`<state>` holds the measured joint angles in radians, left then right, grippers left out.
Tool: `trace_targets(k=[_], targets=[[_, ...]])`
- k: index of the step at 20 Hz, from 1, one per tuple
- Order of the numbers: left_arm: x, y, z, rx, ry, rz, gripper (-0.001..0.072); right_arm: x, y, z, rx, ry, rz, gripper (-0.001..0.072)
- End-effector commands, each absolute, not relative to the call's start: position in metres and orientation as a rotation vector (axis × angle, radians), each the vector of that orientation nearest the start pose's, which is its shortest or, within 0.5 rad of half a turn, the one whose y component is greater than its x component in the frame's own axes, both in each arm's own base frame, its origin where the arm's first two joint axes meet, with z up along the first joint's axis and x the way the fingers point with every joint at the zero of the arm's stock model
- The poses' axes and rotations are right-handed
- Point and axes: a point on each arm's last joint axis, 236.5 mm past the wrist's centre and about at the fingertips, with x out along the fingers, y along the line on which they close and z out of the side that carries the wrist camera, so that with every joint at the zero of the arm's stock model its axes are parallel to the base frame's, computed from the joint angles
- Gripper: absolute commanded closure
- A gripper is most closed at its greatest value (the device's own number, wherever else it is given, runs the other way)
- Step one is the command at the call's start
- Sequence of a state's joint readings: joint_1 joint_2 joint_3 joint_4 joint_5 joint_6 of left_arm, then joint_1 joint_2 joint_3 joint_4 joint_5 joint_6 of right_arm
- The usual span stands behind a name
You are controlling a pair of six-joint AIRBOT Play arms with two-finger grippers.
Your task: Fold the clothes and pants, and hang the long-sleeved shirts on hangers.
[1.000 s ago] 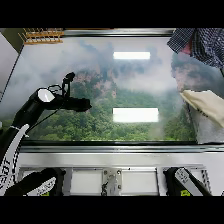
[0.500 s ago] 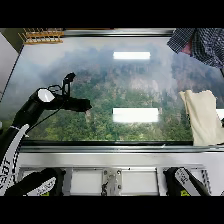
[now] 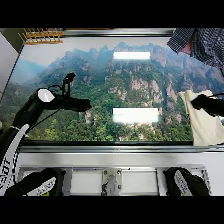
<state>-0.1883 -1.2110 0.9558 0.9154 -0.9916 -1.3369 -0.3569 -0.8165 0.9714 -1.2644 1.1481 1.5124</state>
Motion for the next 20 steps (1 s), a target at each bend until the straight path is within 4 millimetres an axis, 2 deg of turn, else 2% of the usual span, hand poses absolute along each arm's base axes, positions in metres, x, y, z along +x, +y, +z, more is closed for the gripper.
trace_targets(k=[1, 2, 3, 5, 20], targets=[[0.345, -0.188, 0.013, -0.339, 1.194, -0.55, 0.0699, 0.326, 0.035, 0.117, 0.323, 0.931, 0.152, 0.0223], [0.345, -0.188, 0.012, -0.34, 1.194, -0.55, 0.07, 0.325, 0.046, 0.116, 0.309, 0.942, 0.183, 0.0226], [0.345, -0.188, 0.012, -0.339, 1.194, -0.55, 0.0699, 0.324, 0.055, 0.114, 0.296, 0.952, 0.209, 0.0328], [0.345, -0.188, 0.012, -0.339, 1.194, -0.549, 0.07, 0.323, 0.066, 0.112, 0.283, 0.963, 0.238, 0.0711], [0.345, -0.188, 0.013, -0.34, 1.194, -0.549, 0.07, 0.319, 0.069, 0.11, 0.279, 0.981, 0.249, 0.0702]])
